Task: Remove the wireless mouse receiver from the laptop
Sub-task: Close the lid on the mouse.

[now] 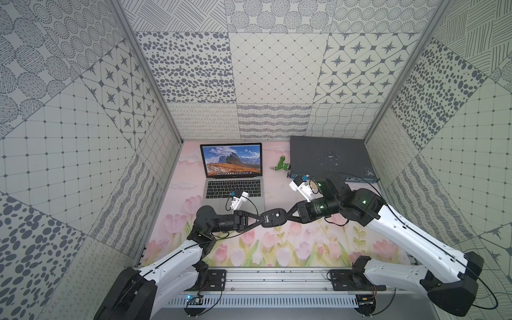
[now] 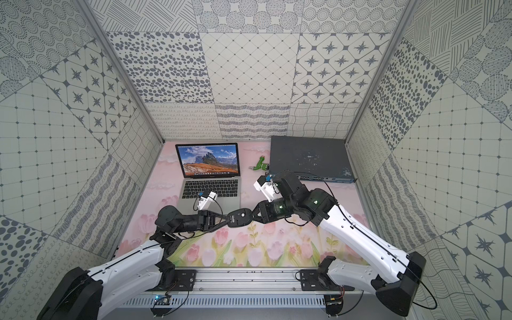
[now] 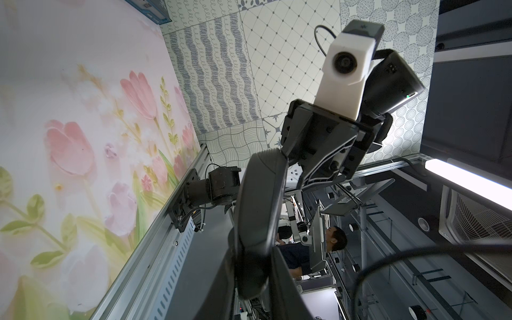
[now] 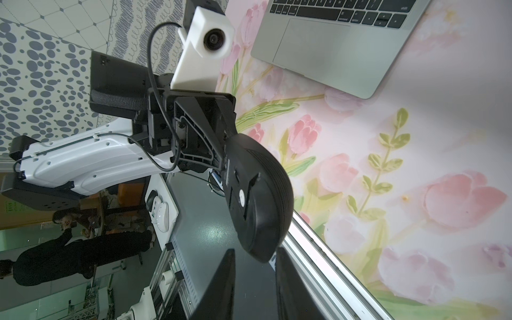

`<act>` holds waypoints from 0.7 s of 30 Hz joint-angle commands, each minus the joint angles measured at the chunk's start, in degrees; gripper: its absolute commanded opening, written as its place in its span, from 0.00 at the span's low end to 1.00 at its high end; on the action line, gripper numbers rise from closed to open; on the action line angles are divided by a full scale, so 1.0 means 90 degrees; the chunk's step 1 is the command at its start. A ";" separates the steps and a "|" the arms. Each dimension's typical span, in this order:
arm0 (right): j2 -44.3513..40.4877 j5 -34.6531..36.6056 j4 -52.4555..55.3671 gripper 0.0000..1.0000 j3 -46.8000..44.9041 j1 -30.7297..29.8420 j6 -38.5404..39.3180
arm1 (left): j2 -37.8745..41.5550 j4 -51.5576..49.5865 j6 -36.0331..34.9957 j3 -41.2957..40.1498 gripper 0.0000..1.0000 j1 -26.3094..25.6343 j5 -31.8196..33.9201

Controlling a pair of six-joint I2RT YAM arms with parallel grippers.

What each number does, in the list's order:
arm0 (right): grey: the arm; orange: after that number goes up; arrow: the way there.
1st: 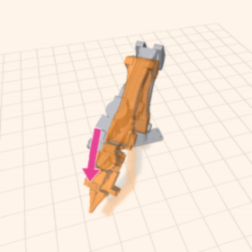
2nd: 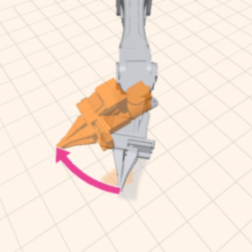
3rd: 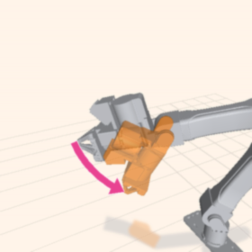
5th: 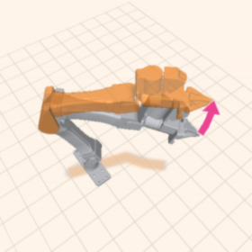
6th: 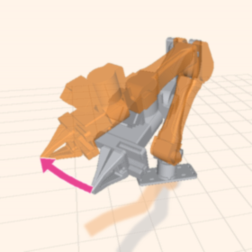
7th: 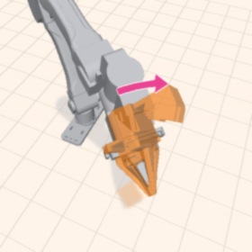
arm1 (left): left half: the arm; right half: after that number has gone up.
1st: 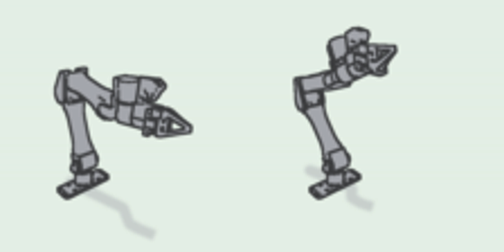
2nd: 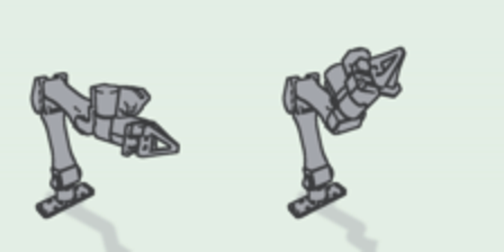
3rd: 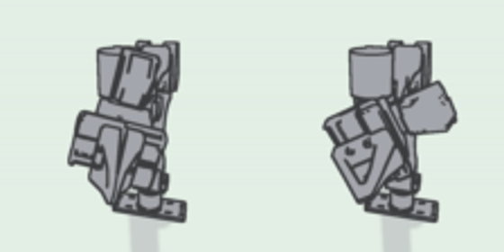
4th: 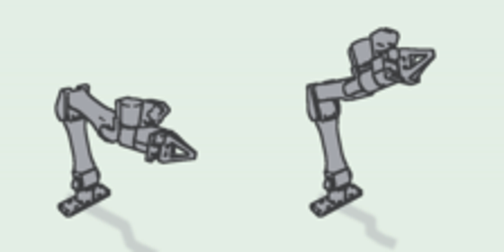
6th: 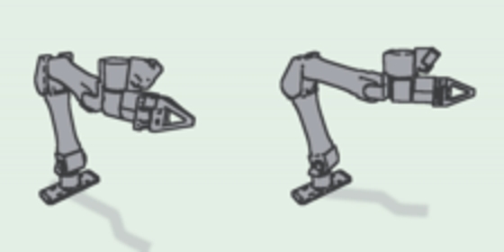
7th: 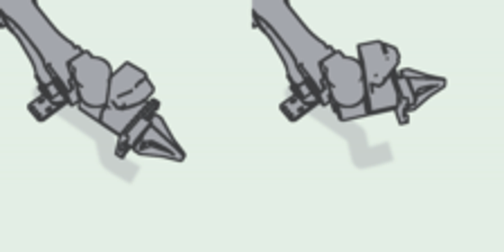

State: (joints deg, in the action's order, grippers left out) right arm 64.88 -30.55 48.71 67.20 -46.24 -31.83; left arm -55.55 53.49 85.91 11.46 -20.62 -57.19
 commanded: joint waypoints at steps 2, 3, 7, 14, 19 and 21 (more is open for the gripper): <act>0.0133 0.0044 -0.0095 0.24 0.0256 0.0010 0.0158 | 0.0014 0.0473 -0.0097 0.0006 0.02 0.0035 -0.0161; 0.0148 0.0049 -0.0092 0.23 0.0270 0.0001 0.0158 | 0.0013 0.0474 -0.0097 0.0006 0.02 0.0033 -0.0160; 0.0183 0.0035 -0.0081 0.22 0.0277 0.0007 0.0168 | 0.0012 0.0477 -0.0108 0.0005 0.02 0.0035 -0.0162; 0.0173 0.0054 -0.0035 0.20 0.0241 0.0000 0.0178 | 0.0004 0.0472 -0.0110 0.0006 0.02 0.0035 -0.0158; 0.0183 0.0109 -0.0007 0.19 0.0261 0.0009 0.0197 | -0.0008 0.0482 -0.0108 0.0006 0.02 0.0035 -0.0154; 0.0188 0.0106 -0.0004 0.18 0.0267 0.0004 0.0190 | -0.0003 0.0496 -0.0105 0.0006 0.02 0.0035 -0.0159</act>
State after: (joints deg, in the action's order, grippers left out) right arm 66.13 -30.13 49.25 67.83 -46.24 -31.11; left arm -55.55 53.47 85.89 11.46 -20.62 -57.21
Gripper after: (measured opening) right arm 0.188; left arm 0.220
